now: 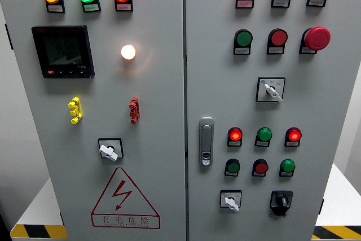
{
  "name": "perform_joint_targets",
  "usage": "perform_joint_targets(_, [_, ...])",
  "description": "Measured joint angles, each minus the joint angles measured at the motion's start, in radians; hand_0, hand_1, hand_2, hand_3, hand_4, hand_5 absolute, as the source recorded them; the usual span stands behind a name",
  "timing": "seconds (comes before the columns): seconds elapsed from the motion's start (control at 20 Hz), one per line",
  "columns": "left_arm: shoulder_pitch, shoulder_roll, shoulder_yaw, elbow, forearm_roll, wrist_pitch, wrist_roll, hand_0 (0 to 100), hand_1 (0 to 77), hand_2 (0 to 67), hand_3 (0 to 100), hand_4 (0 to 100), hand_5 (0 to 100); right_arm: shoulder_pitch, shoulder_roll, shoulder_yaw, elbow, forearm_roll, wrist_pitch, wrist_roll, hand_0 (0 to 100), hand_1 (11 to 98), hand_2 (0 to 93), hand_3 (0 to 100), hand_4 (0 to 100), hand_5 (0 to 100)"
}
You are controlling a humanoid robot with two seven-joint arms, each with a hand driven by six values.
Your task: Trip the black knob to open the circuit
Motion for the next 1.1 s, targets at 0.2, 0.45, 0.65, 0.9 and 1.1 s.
perform_joint_targets(0.2, [0.000, 0.000, 0.000, 0.000, 0.000, 0.000, 0.000, 0, 0.0, 19.4, 26, 10, 9, 0.015, 0.0000, 0.003, 0.000, 0.015, 0.000, 0.001, 67, 50.0, 0.0, 2, 0, 8])
perform_joint_targets(0.45, [0.000, 0.000, 0.000, 0.000, 0.000, 0.000, 0.000, 0, 0.0, 19.4, 26, 10, 9, -0.005, 0.0004, 0.307, 0.000, -0.224, 0.055, -0.009, 67, 50.1, 0.0, 2, 0, 8])
perform_joint_targets(0.65, [0.000, 0.000, 0.000, 0.000, 0.000, 0.000, 0.000, 0, 0.0, 19.4, 26, 10, 9, -0.033, 0.0002, 0.564, 0.001, -0.504, 0.097, -0.035, 67, 50.1, 0.0, 2, 0, 8])
perform_joint_targets(0.9, [0.000, 0.000, 0.000, 0.000, 0.000, 0.000, 0.000, 0, 0.0, 19.4, 26, 10, 9, -0.027, -0.0030, 0.570, -0.023, -0.505, 0.112, -0.036, 67, 50.1, 0.0, 1, 0, 7])
perform_joint_targets(1.1, [0.000, 0.000, 0.000, 0.000, 0.000, 0.000, 0.000, 0, 0.0, 19.4, 26, 10, 9, -0.009, -0.0022, 0.561, -0.038, -0.468, 0.125, -0.033, 67, 50.1, 0.0, 1, 0, 7])
